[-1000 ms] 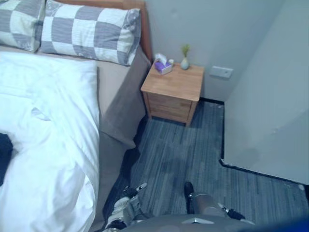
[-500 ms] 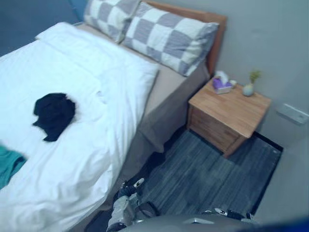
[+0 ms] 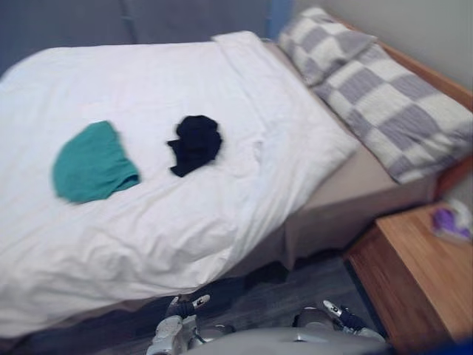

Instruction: Tidy the bed and pick cloth on bed and put in laundry

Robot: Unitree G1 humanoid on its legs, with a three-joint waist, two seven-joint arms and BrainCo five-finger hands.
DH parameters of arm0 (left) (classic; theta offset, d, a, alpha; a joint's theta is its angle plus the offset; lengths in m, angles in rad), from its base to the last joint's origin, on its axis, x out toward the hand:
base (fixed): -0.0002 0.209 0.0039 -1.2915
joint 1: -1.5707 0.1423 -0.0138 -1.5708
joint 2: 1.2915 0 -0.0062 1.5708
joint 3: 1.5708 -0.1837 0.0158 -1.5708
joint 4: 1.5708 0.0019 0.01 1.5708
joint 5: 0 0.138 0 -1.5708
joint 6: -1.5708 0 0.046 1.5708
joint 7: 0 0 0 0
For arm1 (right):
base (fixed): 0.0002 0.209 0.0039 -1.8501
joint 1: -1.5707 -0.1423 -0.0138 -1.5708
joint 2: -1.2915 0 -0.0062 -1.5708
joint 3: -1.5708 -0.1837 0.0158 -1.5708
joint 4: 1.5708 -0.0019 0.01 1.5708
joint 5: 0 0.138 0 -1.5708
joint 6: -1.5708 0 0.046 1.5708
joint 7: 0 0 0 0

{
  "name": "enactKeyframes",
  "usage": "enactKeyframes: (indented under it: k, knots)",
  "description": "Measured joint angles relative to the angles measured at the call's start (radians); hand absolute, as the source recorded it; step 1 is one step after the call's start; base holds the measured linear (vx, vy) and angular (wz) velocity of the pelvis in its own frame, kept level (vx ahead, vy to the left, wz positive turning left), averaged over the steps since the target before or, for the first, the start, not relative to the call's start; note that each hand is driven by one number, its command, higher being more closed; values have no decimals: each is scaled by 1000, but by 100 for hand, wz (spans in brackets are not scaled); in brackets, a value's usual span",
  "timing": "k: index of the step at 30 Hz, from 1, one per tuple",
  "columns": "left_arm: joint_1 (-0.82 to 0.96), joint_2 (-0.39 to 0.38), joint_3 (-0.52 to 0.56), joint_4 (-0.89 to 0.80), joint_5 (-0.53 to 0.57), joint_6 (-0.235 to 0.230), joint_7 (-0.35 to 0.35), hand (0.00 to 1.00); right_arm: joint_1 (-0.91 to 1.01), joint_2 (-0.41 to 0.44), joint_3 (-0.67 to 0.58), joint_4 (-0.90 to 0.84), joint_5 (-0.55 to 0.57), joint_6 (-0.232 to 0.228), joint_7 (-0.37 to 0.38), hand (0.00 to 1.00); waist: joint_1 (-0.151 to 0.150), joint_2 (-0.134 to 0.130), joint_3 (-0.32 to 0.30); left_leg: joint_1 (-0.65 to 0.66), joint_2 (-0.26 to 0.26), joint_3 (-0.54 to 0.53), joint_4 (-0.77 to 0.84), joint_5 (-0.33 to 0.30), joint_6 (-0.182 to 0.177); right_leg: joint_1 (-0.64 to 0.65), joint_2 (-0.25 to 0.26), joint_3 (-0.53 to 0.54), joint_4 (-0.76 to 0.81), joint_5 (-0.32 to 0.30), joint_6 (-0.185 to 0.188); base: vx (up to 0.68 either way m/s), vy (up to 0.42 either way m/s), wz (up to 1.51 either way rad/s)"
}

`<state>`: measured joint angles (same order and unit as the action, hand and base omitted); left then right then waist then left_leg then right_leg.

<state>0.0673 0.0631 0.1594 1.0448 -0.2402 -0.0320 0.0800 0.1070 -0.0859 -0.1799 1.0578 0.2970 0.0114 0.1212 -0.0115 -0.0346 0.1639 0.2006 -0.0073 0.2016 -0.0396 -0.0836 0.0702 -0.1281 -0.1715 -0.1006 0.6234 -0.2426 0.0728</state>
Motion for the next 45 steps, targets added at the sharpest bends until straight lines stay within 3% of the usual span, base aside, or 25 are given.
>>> enactKeyframes:
  k: [1, 2, 3, 4, 6, 7, 11, 12, 22, 26, 30, 33, 39, 40, 45]
  knots:
    - [0, -1, 1, -1, 0, 2, -9, 0, 0, -7, 28, 3, 5, -2, -5, 0, -1, 0, -2, -1, 8, 0, -8, -5, -9, 3, 37, 62, -161, 23, -2, 273, -225, 101]
    - [1, 4, 3, -2, 0, 3, -13, 0, 0, -6, 46, 8, 5, -3, -7, 0, -3, -10, -8, -6, 7, 12, -10, -12, -20, 16, 49, 107, -293, 83, -19, 283, -273, 100]
    - [-2, -2, 10, 1, -4, 6, -17, 0, -1, -15, 52, 23, 7, -3, -4, 0, -11, -13, -15, -1, 19, 27, -13, -7, -54, 32, 50, 104, -328, 113, -18, 332, -277, 76]
    - [9, -23, 12, -4, -6, 3, -21, 0, -7, -39, 72, 36, 0, -2, -6, 0, -12, 7, -29, 7, 54, 91, -13, 8, -93, 41, 60, 76, -347, 110, -25, 309, -234, 58]
    - [19, -54, 23, -4, -20, -3, -23, 0, -27, -66, 83, 53, -26, 2, -8, 0, -7, 49, -34, 30, 94, 120, -40, 22, -133, 61, 96, 54, -352, 106, -33, 320, -191, 24]
    - [24, -59, 29, -2, -26, -6, -26, 0, -34, -71, 94, 60, -49, 3, -8, 0, -7, 53, -37, 46, 111, 122, -52, 27, -141, 95, 111, 36, -377, 103, -39, 267, -167, 17]
    - [29, -50, 30, -4, -24, -23, -29, 0, -33, -59, 117, 64, -85, 3, -8, 0, 6, 31, -51, 62, 132, 122, -41, 34, -157, 184, 132, -10, -463, 109, -50, 159, -95, 28]
    - [33, -22, -43, -2, -4, -19, -28, 0, -43, 26, 68, 8, -82, -20, 4, 0, 23, 43, -33, 29, 130, 77, -44, 37, -150, 223, 136, -54, -567, 147, -49, 53, -27, 17]
    - [24, -18, -42, 3, 0, 4, -32, 0, -43, 26, 68, 7, -79, -17, 4, 0, 16, 38, -45, 17, 139, 116, -33, 20, -155, 215, 146, -48, -618, 167, -51, 11, -3, -9]
    - [17, -14, -41, 4, 37, 27, -48, 0, -42, 26, 65, 8, 8, 21, -18, 0, 5, 31, -54, 11, 145, 127, -34, 16, -159, 244, 155, -57, -686, 199, -52, 82, -1, 3]
    - [9, -12, -39, 38, 31, 28, -76, 0, -24, 38, -48, 30, 372, 33, -136, 0, 1, 38, -62, 34, 149, 190, -50, 16, -161, 258, 165, -35, -696, 203, -52, 73, 23, -18]
    - [14, -15, -13, 39, 12, 29, -76, 0, -3, 53, -121, 28, 480, -14, -228, 0, 2, 41, -65, 52, 149, 231, -46, 14, -164, 261, 166, -15, -688, 203, -52, 47, 15, -29]
    - [36, -19, 79, 34, -24, 28, -85, 0, 24, 60, -273, -71, 503, -74, -439, 0, 5, 36, -76, 59, 154, 241, -46, 0, -173, 261, 163, -14, -673, 200, -50, -27, 11, -4]
    - [45, -15, 100, 32, -25, 29, -92, 0, 20, 47, -325, -117, 491, -74, -502, 0, 9, 29, -81, 60, 153, 247, -46, -4, -171, 257, 162, -14, -664, 194, -50, -72, 13, -1]
    - [77, -16, 158, -4, -26, 30, -123, 0, 1, -62, -505, -251, 423, -80, -636, 0, 29, 13, -107, 54, 142, 251, -56, -6, -164, 236, 147, -17, -632, 176, -42, -50, 19, 1]
